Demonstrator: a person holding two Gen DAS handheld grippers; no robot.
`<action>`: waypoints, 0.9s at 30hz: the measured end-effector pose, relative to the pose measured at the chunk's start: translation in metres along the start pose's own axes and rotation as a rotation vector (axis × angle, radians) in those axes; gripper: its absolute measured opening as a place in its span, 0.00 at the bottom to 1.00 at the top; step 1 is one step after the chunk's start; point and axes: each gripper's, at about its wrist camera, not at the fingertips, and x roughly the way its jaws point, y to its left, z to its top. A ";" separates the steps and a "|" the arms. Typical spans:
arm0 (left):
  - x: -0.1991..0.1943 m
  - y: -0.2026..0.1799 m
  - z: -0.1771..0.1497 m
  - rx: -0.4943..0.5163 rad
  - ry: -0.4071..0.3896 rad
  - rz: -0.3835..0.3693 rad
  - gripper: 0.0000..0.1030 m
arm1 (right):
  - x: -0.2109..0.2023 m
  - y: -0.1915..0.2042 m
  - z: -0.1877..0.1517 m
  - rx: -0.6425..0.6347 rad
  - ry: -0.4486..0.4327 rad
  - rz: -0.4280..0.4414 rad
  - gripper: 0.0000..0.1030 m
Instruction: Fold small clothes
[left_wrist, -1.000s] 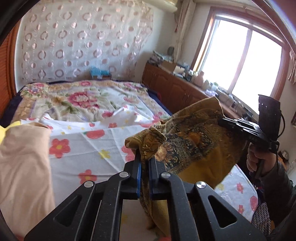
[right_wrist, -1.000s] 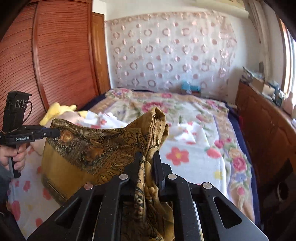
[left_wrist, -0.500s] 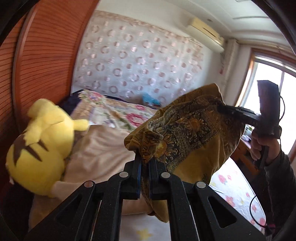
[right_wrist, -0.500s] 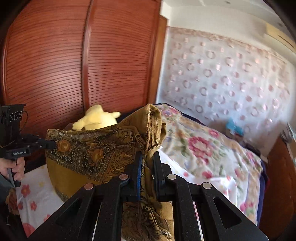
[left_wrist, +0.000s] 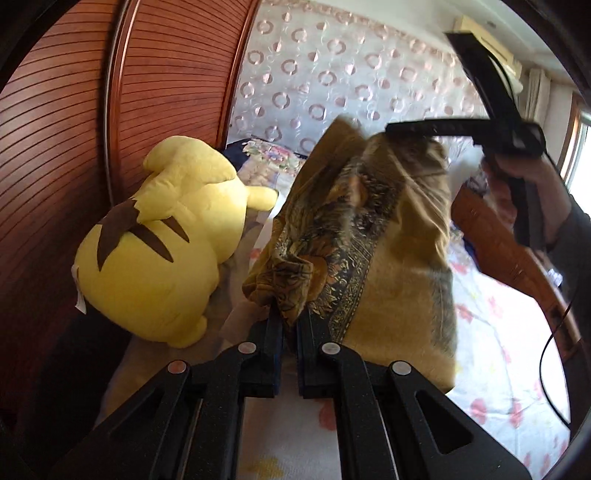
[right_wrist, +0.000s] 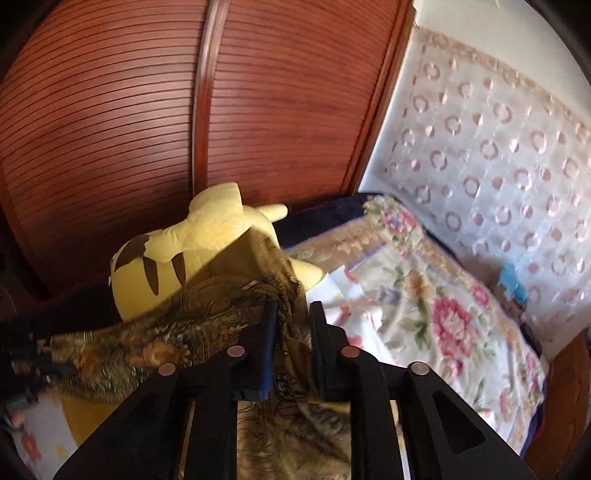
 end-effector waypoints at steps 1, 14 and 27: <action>0.001 -0.001 -0.003 0.003 0.005 -0.001 0.06 | 0.007 -0.001 0.000 0.023 0.023 -0.010 0.24; -0.016 0.003 0.004 0.074 -0.019 0.062 0.29 | -0.028 0.012 -0.069 0.175 -0.032 -0.020 0.42; -0.074 -0.052 -0.006 0.223 -0.076 -0.025 0.77 | -0.181 0.065 -0.175 0.337 -0.104 -0.075 0.42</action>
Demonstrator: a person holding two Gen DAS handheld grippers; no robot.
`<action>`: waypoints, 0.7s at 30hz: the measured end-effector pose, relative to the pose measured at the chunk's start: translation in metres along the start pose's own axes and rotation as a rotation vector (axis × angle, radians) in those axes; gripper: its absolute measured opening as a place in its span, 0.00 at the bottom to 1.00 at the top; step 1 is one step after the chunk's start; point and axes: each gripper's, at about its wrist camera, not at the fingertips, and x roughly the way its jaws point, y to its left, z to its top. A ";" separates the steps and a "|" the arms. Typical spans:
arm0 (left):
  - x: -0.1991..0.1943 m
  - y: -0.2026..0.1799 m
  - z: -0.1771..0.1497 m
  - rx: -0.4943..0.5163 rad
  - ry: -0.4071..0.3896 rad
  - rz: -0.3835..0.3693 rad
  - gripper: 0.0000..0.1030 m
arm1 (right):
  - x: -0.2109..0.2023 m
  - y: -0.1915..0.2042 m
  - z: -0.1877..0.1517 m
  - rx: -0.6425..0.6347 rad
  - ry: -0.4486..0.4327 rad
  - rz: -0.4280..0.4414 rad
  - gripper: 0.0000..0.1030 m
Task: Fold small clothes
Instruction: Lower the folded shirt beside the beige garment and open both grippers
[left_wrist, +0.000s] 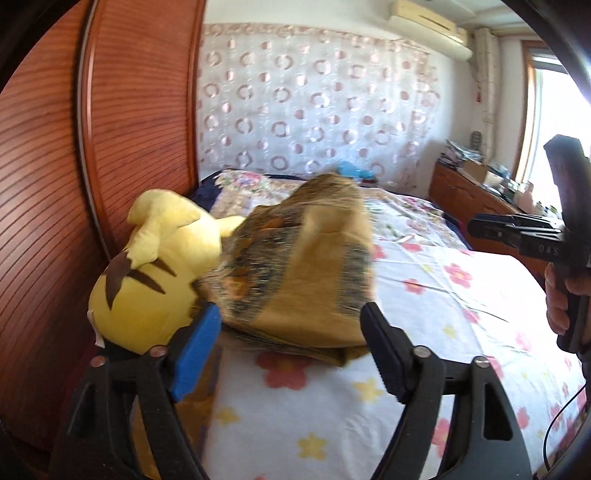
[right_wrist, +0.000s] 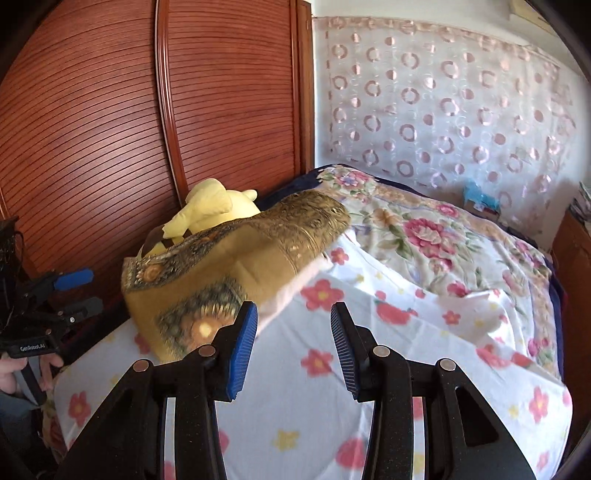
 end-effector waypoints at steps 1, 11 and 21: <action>-0.004 -0.007 -0.001 0.015 -0.003 -0.009 0.78 | -0.011 0.002 -0.006 0.001 -0.008 -0.016 0.42; -0.029 -0.069 -0.006 0.075 -0.043 -0.113 0.78 | -0.109 0.030 -0.067 0.073 -0.074 -0.132 0.51; -0.053 -0.124 0.009 0.135 -0.109 -0.141 0.78 | -0.195 0.057 -0.109 0.211 -0.217 -0.283 0.74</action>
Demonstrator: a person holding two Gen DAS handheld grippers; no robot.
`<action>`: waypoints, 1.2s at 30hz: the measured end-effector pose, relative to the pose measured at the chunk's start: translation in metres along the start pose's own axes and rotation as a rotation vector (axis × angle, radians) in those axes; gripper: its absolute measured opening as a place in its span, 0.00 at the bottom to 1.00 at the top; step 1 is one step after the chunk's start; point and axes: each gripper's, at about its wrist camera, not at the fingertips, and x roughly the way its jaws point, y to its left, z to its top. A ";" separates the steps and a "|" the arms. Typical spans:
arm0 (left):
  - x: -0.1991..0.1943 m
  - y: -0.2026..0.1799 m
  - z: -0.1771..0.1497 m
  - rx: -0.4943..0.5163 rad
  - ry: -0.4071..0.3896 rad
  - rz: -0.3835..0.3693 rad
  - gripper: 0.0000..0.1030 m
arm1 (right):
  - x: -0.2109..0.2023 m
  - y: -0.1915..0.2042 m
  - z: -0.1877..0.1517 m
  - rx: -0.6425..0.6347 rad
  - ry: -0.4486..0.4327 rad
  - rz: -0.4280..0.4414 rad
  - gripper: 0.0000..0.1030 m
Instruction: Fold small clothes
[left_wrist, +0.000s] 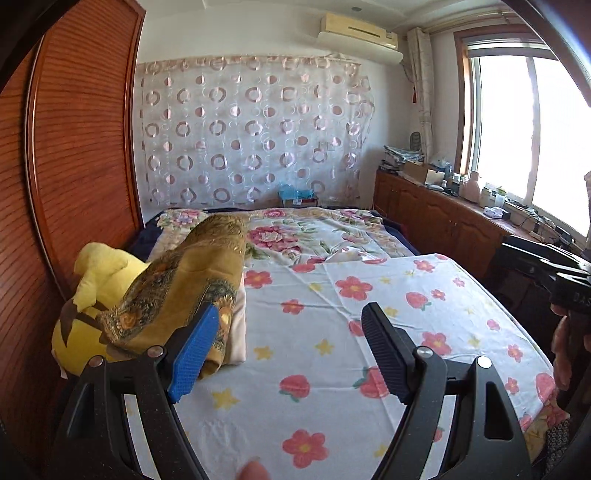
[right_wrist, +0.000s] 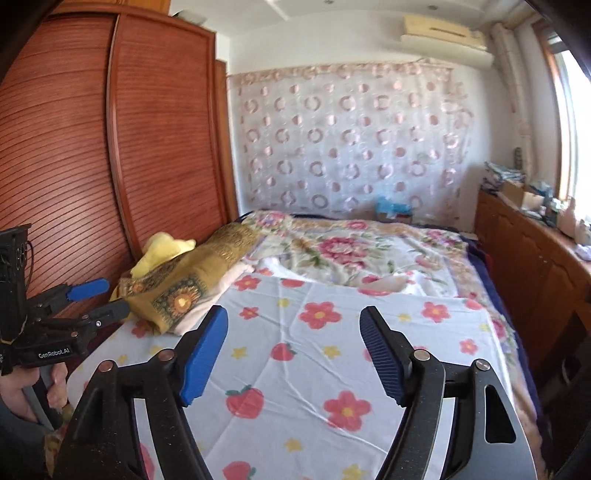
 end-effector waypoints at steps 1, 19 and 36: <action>-0.001 -0.003 0.001 0.004 -0.005 -0.003 0.78 | -0.008 0.001 -0.002 0.008 -0.014 -0.025 0.74; -0.003 -0.029 0.008 0.017 -0.019 -0.022 0.78 | -0.046 0.027 -0.021 0.090 -0.068 -0.129 0.74; -0.006 -0.024 0.008 0.013 -0.028 -0.016 0.78 | -0.032 0.013 -0.023 0.092 -0.062 -0.135 0.74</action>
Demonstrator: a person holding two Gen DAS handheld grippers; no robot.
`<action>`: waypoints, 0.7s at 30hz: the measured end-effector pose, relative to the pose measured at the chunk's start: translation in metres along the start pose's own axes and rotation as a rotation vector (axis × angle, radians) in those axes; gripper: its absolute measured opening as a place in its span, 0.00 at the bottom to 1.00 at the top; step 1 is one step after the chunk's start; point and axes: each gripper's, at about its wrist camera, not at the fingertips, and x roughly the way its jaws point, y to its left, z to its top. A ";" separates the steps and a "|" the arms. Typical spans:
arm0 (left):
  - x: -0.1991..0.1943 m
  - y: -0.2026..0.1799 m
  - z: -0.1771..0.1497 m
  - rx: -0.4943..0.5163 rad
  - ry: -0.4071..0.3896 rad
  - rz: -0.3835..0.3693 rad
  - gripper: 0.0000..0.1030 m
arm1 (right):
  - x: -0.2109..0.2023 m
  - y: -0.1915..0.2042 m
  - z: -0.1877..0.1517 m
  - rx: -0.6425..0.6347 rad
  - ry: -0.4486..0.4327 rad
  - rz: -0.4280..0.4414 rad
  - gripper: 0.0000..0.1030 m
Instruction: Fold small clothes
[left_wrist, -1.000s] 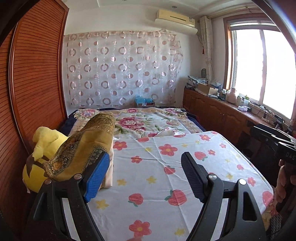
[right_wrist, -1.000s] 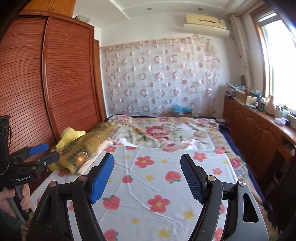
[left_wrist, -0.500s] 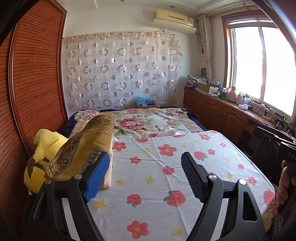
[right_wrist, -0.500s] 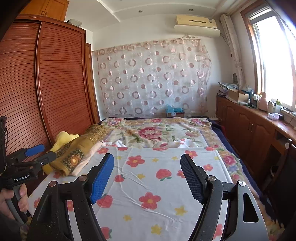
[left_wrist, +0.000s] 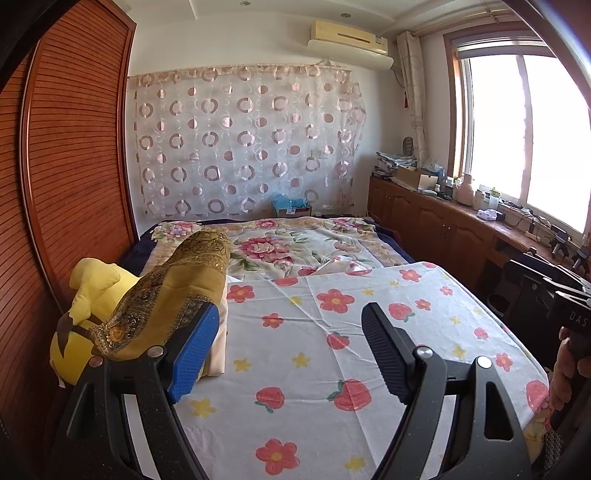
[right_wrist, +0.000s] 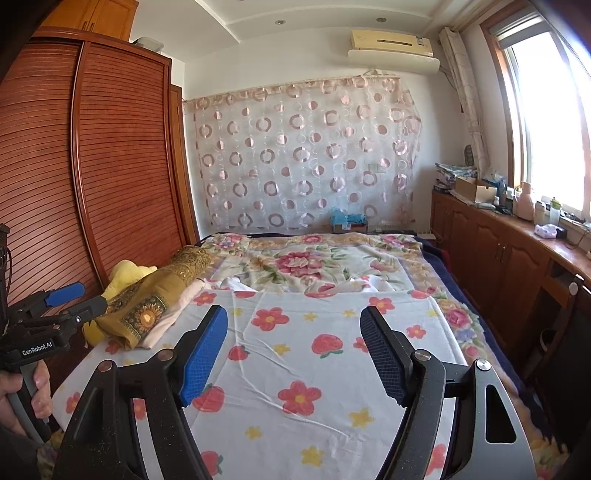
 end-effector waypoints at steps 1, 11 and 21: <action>-0.001 0.000 0.000 0.000 -0.002 0.002 0.78 | 0.000 -0.001 0.001 0.000 0.001 0.000 0.74; -0.001 0.002 0.000 0.001 -0.002 0.003 0.78 | 0.002 -0.008 0.003 -0.001 0.007 0.002 0.74; -0.003 0.003 0.002 0.001 -0.005 0.004 0.78 | 0.001 -0.012 0.003 -0.001 0.006 0.003 0.74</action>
